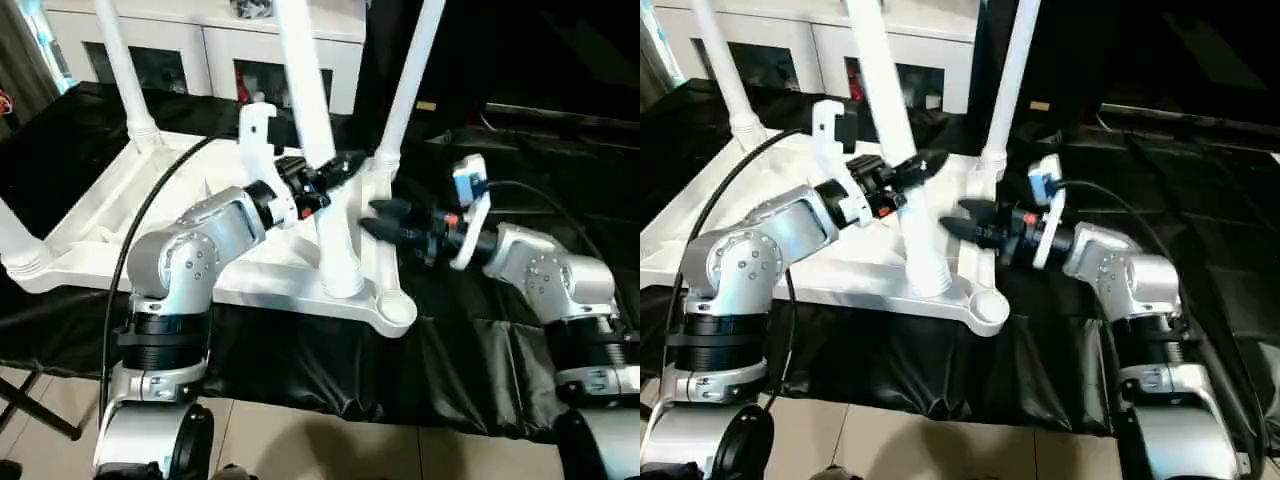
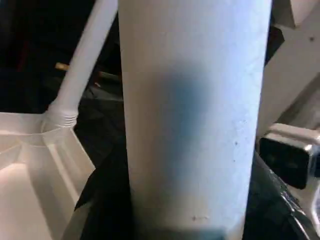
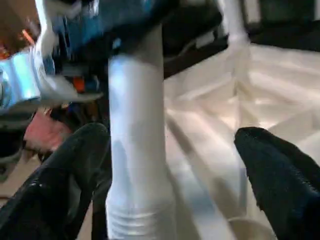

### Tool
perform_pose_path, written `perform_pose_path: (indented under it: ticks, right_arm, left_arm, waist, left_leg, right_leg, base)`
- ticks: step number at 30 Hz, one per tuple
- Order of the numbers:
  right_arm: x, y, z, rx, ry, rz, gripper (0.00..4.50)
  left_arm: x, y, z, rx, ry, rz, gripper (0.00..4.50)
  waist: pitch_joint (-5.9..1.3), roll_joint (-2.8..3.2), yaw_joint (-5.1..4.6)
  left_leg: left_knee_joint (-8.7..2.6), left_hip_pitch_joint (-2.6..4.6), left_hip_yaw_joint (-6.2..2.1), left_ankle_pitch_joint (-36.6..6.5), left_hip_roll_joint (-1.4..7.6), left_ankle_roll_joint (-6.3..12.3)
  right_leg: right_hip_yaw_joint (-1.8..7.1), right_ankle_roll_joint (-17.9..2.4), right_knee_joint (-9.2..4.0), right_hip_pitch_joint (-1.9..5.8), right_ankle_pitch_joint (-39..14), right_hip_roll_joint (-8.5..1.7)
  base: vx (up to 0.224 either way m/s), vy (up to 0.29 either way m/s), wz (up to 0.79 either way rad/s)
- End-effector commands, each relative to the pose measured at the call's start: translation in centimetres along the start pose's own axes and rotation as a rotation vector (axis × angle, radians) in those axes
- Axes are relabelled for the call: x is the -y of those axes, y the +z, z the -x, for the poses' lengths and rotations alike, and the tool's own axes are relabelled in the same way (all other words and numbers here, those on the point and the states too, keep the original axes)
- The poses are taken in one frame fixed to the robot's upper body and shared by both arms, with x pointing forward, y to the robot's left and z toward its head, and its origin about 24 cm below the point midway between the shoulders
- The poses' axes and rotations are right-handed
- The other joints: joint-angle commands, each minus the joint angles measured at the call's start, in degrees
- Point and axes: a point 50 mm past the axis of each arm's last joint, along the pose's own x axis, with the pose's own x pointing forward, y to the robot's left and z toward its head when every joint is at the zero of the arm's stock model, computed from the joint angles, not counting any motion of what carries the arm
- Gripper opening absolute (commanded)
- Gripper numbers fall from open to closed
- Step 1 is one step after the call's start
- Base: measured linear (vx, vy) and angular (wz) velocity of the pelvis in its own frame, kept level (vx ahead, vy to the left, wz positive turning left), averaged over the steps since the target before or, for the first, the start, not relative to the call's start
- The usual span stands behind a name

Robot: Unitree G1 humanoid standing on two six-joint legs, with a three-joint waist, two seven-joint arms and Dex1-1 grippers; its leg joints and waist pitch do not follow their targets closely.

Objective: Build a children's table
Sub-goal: Pick table leg

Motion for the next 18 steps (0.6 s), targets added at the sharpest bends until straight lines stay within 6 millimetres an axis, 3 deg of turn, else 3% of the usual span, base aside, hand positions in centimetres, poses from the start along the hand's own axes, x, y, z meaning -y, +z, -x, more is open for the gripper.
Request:
perform_pose_path:
  ticks: [1, 3, 4, 6, 7, 10, 18]
  right_arm:
    - [-0.3, 0.0, -0.7, -0.066, 0.01, 0.022, 4.5]
    - [-0.4, 0.0, -1.1, -0.097, 0.005, 0.042, 4.5]
    - [-0.4, 0.0, -1.2, -0.106, 0.004, 0.051, 4.5]
    - [-0.5, 0.1, -1.6, -0.121, -0.006, 0.071, 4.5]
    - [-0.5, 0.2, -1.7, -0.123, -0.005, 0.072, 4.5]
    - [-0.6, 0.3, -2.1, -0.154, -0.012, 0.088, 4.5]
    - [-0.9, -0.4, -2.3, -0.208, 0.009, 0.07, 4.5]
  left_arm:
    - [1.1, 0.1, -0.4, -0.016, -0.048, -0.046, 1.9]
    - [1.3, 0.0, -0.6, -0.029, -0.045, -0.075, 1.9]
    - [1.4, 0.0, -0.7, -0.032, -0.048, -0.085, 1.9]
    - [1.6, -0.1, -0.9, -0.044, -0.043, -0.125, 1.9]
    - [1.7, -0.1, -1.0, -0.046, -0.045, -0.131, 1.9]
    - [2.1, -0.2, -1.4, -0.055, -0.05, -0.158, 1.9]
    - [2.8, -0.9, -1.8, -0.095, -0.085, -0.224, 1.9]
  waist:
    - [-4.6, -0.67, -0.04]
    - [-4.63, -0.65, -0.04]
    - [-4.57, -1.01, 0.0]
    - [-4.57, -0.8, 0.04]
    - [-4.57, -1.29, -0.07]
    - [-4.63, -0.94, 0.01]
    - [-4.59, -1.18, -0.03]
  left_leg:
    - [-3.51, 0.57, 0.12, -7.03, 0.97, 2.02]
    - [-3.47, 0.63, 0.15, -7.22, 0.98, 1.83]
    - [-3.5, 0.61, 0.15, -7.65, 0.98, 1.73]
    - [-3.57, 0.73, 0.07, -7.42, 1.09, 1.52]
    - [-3.55, 0.64, 0.18, -7.25, 1.04, 1.49]
    - [-3.51, 0.68, 0.12, -6.97, 1.09, 1.23]
    - [-3.58, 0.72, 0.15, -7.43, 1.1, 0.91]
  right_leg:
    - [2.22, -8.61, -4.21, 3.66, -15.9, -3.83]
    - [2.26, -8.59, -4.24, 3.65, -16.12, -3.9]
    - [2.25, -8.21, -4.29, 3.65, -17.05, -3.91]
    - [2.29, -7.84, -4.34, 3.54, -17.11, -3.91]
    - [2.28, -7.8, -4.27, 3.59, -16.85, -3.85]
    - [2.35, -8.01, -4.11, 3.57, -16.04, -3.91]
    - [2.4, -8.41, -4.06, 3.64, -15.02, -3.92]
  base:
    - [0.0, 0.0, 0.0]
    - [0.0, 0.0, 0.0]
    - [0.0, 0.0, 0.0]
    - [0.0, 0.0, 0.0]
    - [0.0, 0.0, 0.0]
    - [0.0, 0.0, 0.0]
    - [0.0, 0.0, 0.0]
